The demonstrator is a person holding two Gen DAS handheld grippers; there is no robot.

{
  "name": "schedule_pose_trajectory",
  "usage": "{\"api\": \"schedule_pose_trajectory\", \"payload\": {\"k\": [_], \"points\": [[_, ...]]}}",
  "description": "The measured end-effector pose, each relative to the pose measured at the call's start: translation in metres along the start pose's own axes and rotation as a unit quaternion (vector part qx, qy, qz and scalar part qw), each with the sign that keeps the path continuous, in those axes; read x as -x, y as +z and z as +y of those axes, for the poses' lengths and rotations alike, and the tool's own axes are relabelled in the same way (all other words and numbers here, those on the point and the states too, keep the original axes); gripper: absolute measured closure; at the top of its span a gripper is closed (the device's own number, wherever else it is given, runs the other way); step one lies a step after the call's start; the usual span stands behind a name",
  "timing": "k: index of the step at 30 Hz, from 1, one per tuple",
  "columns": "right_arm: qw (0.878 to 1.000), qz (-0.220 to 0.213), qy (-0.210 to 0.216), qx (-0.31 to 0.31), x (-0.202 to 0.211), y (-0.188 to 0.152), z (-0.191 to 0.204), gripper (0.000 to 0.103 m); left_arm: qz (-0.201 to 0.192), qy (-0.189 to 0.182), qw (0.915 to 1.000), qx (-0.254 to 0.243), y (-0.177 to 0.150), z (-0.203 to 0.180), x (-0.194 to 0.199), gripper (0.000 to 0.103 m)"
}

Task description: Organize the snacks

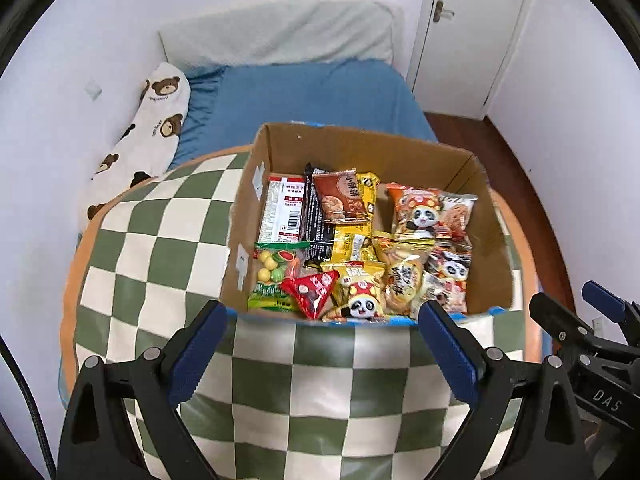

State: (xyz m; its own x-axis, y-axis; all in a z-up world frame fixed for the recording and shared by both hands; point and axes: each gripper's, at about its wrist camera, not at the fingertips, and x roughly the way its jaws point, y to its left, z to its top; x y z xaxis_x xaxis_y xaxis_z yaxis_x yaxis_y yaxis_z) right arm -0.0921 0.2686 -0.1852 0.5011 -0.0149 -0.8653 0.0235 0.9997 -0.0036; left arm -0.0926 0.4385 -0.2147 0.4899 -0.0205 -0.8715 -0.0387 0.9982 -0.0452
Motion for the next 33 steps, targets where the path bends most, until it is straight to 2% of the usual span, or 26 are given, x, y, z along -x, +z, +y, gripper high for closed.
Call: {"api": "schedule_pose_trajectory", "payload": {"k": [6,18,22,23,25,33], "points": [[0.999,-0.043,0.004,0.012,0.059,-0.026,0.006,0.002,-0.050,0.019,0.9985,-0.008,-0.023,-0.001,0.054,0.005],[0.994,-0.104,0.018,0.010,0.152,-0.067,0.007,0.002,-0.088,0.006,0.9961,-0.004,-0.059,-0.007,0.122,0.005],[0.993,-0.119,0.013,0.015,0.171,-0.075,0.007,0.001,-0.105,0.015,0.9944,-0.002,-0.068,-0.010,0.138,0.005],[0.992,-0.122,0.013,0.015,0.175,-0.077,0.007,0.000,-0.112,0.012,0.9937,0.000,-0.070,-0.010,0.143,0.001],[0.992,-0.128,0.009,0.018,0.181,-0.081,0.008,0.000,-0.118,0.009,0.9929,0.004,-0.072,-0.010,0.149,0.000],[0.990,-0.141,-0.001,0.021,0.194,-0.088,0.005,0.000,-0.130,0.007,0.9915,0.001,-0.074,-0.012,0.159,0.000]]}}
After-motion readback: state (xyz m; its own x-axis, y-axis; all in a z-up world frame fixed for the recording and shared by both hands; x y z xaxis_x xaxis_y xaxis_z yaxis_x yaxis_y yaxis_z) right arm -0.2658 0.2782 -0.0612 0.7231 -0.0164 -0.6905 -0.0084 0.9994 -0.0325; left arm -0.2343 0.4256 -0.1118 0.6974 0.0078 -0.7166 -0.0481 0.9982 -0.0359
